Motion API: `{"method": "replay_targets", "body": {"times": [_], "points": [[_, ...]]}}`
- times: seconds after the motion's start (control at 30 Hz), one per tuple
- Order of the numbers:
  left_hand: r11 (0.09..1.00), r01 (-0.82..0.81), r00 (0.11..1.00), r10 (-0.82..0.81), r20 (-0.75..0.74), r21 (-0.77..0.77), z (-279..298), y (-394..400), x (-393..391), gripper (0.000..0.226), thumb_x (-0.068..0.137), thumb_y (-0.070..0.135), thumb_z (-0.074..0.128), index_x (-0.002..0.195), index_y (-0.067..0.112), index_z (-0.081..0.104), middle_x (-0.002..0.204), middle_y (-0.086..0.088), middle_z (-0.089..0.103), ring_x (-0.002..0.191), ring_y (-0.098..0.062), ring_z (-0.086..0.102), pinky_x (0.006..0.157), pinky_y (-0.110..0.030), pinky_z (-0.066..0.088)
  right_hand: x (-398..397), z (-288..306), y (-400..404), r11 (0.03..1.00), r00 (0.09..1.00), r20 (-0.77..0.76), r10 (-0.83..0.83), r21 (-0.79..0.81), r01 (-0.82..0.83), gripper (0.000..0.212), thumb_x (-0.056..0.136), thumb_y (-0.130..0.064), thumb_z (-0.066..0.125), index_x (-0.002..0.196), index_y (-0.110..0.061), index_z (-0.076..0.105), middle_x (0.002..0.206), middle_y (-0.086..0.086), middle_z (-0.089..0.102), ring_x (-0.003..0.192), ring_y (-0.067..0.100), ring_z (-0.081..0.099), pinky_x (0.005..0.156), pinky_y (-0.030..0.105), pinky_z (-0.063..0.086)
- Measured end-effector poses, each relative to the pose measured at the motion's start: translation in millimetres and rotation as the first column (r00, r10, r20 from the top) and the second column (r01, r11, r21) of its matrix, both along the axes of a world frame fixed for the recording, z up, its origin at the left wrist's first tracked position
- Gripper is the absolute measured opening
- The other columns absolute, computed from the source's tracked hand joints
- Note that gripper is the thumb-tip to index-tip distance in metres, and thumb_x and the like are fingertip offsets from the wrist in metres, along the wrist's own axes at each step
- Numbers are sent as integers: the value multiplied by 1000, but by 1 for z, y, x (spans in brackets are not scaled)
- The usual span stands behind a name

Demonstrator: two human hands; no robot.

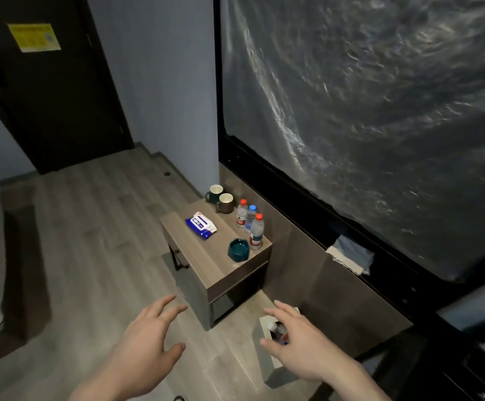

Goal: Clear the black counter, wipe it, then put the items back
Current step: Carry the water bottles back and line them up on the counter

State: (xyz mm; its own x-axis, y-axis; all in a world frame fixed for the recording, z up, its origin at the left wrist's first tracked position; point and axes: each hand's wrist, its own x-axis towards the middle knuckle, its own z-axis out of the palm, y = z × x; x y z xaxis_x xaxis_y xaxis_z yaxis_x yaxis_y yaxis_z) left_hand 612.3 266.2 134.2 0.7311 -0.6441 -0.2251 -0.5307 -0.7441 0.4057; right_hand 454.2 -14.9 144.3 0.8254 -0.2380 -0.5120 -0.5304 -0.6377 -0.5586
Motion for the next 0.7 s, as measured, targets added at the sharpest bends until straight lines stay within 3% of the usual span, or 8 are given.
{"method": "replay_targets", "body": {"times": [0.27, 0.5, 0.7], "points": [[972, 192, 981, -189, -33, 138, -7, -6, 160, 73, 89, 51, 61, 155, 38, 33, 168, 10, 17, 151, -15, 28, 122, -29, 27, 99, -13, 20, 981, 980, -50, -191, -37, 189, 71, 95, -62, 59, 158, -44, 31, 170, -21, 12, 152, 12, 31, 125, 37, 26], [931, 342, 939, -336, -68, 124, -16, -71, 249, 73, 86, 50, 63, 154, 37, 37, 166, 9, 23, 150, -14, 29, 122, -29, 28, 148, -22, -5, 944, 943, -48, -331, -31, 329, 71, 94, -62, 59, 157, -43, 33, 169, -19, 13, 138, 16, 51, 120, 35, 33], [899, 412, 911, -401, -96, 148, -35, -142, 308, 73, 87, 45, 63, 154, 34, 37, 165, 7, 24, 149, -17, 30, 122, -29, 27, 203, -52, -56, 926, 924, -68, -377, -54, 374, 72, 96, -57, 61, 159, -39, 32, 171, -13, 14, 156, 16, 23, 126, 35, 22]]}}
